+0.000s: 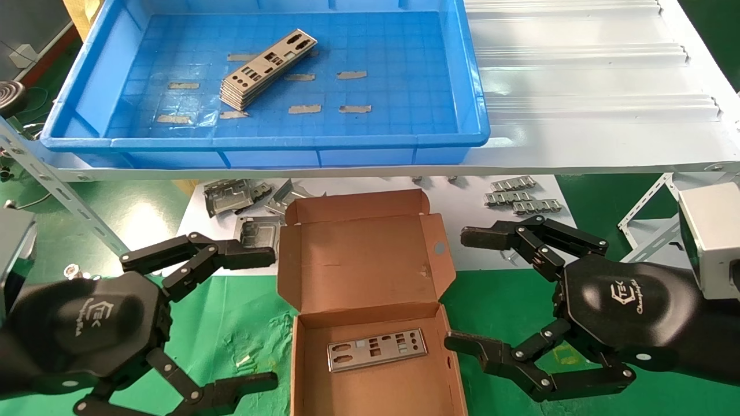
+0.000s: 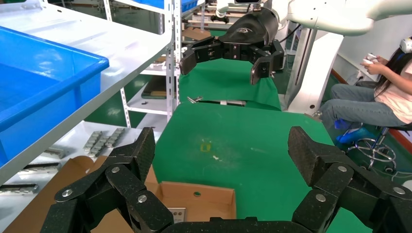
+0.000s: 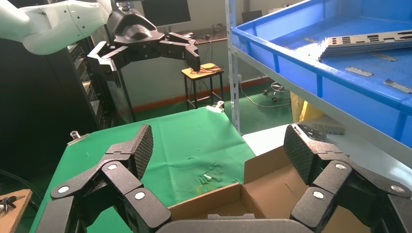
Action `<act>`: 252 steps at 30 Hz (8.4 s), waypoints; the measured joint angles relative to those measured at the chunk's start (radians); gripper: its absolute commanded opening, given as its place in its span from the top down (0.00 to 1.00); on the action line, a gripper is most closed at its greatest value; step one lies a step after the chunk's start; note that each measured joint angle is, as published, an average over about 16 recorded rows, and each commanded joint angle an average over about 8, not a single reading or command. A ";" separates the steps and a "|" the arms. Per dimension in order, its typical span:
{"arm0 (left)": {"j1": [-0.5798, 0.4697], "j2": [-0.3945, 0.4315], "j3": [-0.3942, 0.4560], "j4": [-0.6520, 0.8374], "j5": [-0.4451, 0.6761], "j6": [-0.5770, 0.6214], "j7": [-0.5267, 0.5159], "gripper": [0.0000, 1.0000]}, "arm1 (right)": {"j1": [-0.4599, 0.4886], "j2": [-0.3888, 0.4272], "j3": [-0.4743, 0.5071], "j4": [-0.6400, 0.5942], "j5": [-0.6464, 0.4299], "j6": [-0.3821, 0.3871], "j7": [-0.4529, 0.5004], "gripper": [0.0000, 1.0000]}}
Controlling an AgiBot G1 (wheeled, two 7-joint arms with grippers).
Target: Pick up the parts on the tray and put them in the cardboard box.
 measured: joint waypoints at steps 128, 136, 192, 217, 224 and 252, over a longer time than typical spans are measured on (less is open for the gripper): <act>-0.932 0.622 0.254 1.280 0.616 -0.514 0.254 0.02 | 0.000 0.000 0.000 0.000 0.000 0.000 0.000 0.00; -0.935 0.621 0.258 1.279 0.621 -0.510 0.256 0.81 | 0.000 0.000 0.000 0.000 0.000 0.000 0.000 0.00; -0.944 0.606 0.250 1.268 0.610 -0.455 0.287 1.00 | 0.000 0.000 0.000 0.000 0.000 0.000 0.000 0.00; -0.854 0.459 0.236 1.094 0.502 0.071 0.414 1.00 | 0.000 0.000 0.000 0.000 0.000 0.000 0.000 0.00; -0.668 0.381 0.322 0.824 0.374 0.109 0.417 1.00 | 0.000 0.000 0.000 0.000 0.000 0.000 0.000 0.00; -0.324 0.537 0.523 0.860 0.388 -0.157 0.660 0.00 | 0.000 0.000 0.000 0.000 0.000 0.000 0.000 0.00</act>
